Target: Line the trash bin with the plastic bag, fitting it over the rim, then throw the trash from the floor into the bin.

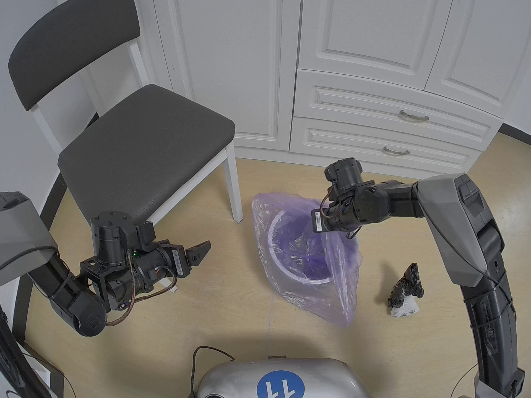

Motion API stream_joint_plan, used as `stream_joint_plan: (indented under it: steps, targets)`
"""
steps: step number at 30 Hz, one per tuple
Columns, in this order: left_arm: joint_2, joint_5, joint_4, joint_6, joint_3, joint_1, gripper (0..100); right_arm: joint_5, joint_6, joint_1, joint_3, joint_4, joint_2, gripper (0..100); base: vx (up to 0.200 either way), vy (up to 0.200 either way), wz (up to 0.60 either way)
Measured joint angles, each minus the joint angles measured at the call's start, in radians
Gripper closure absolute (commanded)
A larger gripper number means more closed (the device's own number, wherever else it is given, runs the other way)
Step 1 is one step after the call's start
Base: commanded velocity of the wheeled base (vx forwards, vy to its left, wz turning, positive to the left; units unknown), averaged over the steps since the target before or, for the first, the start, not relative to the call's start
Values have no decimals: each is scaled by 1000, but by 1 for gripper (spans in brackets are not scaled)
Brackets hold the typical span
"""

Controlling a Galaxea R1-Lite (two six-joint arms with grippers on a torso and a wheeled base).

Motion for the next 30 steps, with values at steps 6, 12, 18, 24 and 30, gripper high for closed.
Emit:
stream_joint_plan:
  steps: [6,12,18,24,30]
  targets:
    - [3,0,0,0,-1,0,0,-1,-7,-50,-3,-41,-11,100,0,0,0]
    - [8,0,0,-1,-2,0,0,-1,-10,-120,-4,-145,1,100,0,0,0]
    - [14,0,0,-1,-4,0,0,5,-5,-159,-3,-298,40,100,0,0,0]
    - [21,0,0,-1,-7,4,0,5,12,-174,-4,-407,80,100,0,0,0]
    - [27,0,0,-1,-10,5,0,-3,-1,-187,-4,-404,89,100,0,0,0]
